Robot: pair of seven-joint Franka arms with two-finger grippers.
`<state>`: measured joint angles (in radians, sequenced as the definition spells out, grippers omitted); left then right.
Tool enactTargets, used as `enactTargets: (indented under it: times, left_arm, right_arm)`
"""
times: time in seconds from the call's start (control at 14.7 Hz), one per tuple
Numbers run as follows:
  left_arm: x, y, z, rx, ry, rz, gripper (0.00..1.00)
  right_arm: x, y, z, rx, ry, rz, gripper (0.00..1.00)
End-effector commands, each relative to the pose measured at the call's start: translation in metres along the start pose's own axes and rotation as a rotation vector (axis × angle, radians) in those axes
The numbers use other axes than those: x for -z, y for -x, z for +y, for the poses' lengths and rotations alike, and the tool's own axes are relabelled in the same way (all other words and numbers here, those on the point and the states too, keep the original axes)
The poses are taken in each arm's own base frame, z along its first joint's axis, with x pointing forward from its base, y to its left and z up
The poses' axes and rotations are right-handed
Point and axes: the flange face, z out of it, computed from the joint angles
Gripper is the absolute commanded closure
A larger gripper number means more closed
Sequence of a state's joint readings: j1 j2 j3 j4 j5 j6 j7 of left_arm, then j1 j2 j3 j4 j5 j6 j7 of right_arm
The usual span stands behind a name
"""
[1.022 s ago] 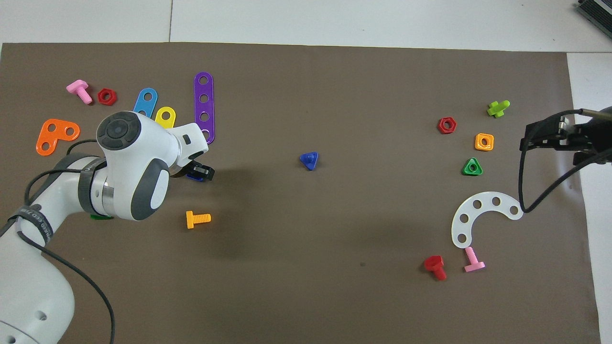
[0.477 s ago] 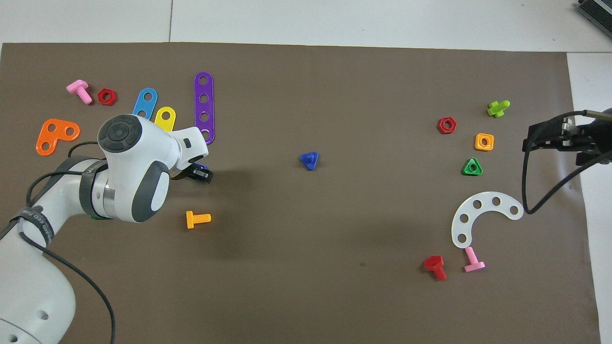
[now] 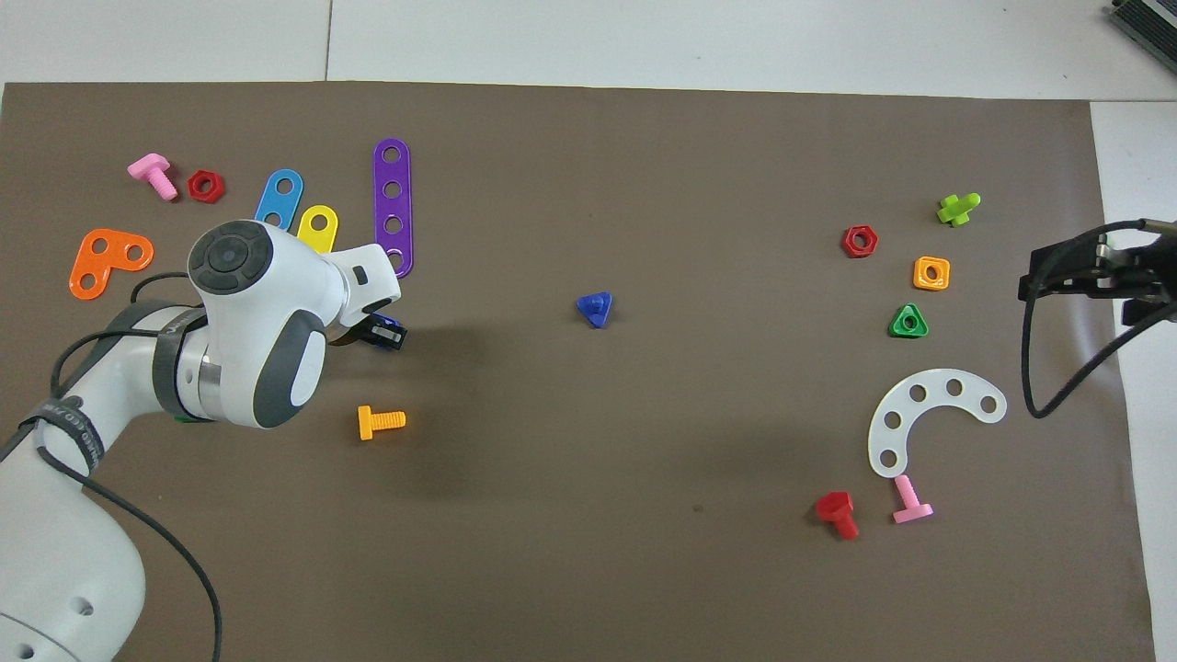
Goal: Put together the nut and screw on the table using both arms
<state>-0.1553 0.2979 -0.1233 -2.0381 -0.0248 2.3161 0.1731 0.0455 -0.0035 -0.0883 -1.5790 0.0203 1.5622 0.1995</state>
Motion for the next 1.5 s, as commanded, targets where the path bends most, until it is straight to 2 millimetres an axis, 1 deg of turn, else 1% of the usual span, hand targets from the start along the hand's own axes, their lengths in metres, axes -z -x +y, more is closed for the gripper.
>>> enactTargets:
  times: [0.0, 0.14, 0.2, 0.34, 0.48, 0.61, 0.75, 0.82, 0.95, 1.02, 1.09, 1.23, 1.43]
  left_arm:
    - [-0.001, 0.005, 0.002, -0.009, -0.001, 0.015, 0.73]
    - [0.007, -0.002, 0.001, 0.006, -0.001, 0.020, 0.75]
    - [0.016, -0.008, 0.003, 0.034, 0.000, 0.020, 0.76]
    - [0.038, -0.025, 0.016, 0.108, 0.008, -0.017, 0.76]
    - [0.052, -0.037, 0.035, 0.162, 0.011, -0.048, 0.76]
    - [0.056, -0.045, 0.069, 0.217, 0.009, -0.043, 0.76]
    - [0.068, -0.055, 0.104, 0.240, 0.012, -0.051, 0.76]
    - [0.080, -0.062, 0.120, 0.245, 0.023, -0.066, 0.76]
    - [0.093, -0.082, 0.151, 0.296, 0.066, -0.081, 0.79]
    - [0.095, -0.094, 0.168, 0.312, 0.076, -0.073, 0.80]
    - [0.095, -0.104, 0.177, 0.321, 0.085, -0.061, 0.80]
    - [0.097, -0.116, 0.196, 0.318, 0.103, -0.043, 0.80]
    - [0.091, -0.123, 0.224, 0.297, 0.118, -0.011, 0.80]
  right_arm:
    - [0.002, 0.015, 0.000, 0.036, -0.004, -0.020, 0.00]
    - [0.001, 0.015, 0.001, 0.040, 0.022, -0.017, 0.00]
    - [0.001, 0.015, 0.001, 0.043, 0.026, -0.016, 0.00]
    - [-0.001, 0.017, 0.003, 0.040, 0.028, -0.022, 0.00]
    - [-0.002, 0.018, 0.001, 0.041, 0.027, -0.025, 0.00]
    - [-0.002, 0.018, 0.001, 0.043, 0.026, -0.019, 0.00]
    - [-0.001, 0.016, 0.005, 0.027, 0.017, -0.018, 0.00]
    - [0.000, 0.015, 0.004, 0.029, 0.005, -0.014, 0.00]
    - [-0.001, 0.018, -0.001, 0.044, 0.007, -0.026, 0.00]
    - [-0.001, 0.018, -0.002, 0.046, 0.007, -0.022, 0.00]
    - [-0.001, 0.018, -0.002, 0.046, 0.007, -0.022, 0.00]
    - [-0.001, 0.018, -0.001, 0.044, 0.007, -0.023, 0.00]
    - [-0.001, 0.018, -0.001, 0.044, 0.007, -0.023, 0.00]
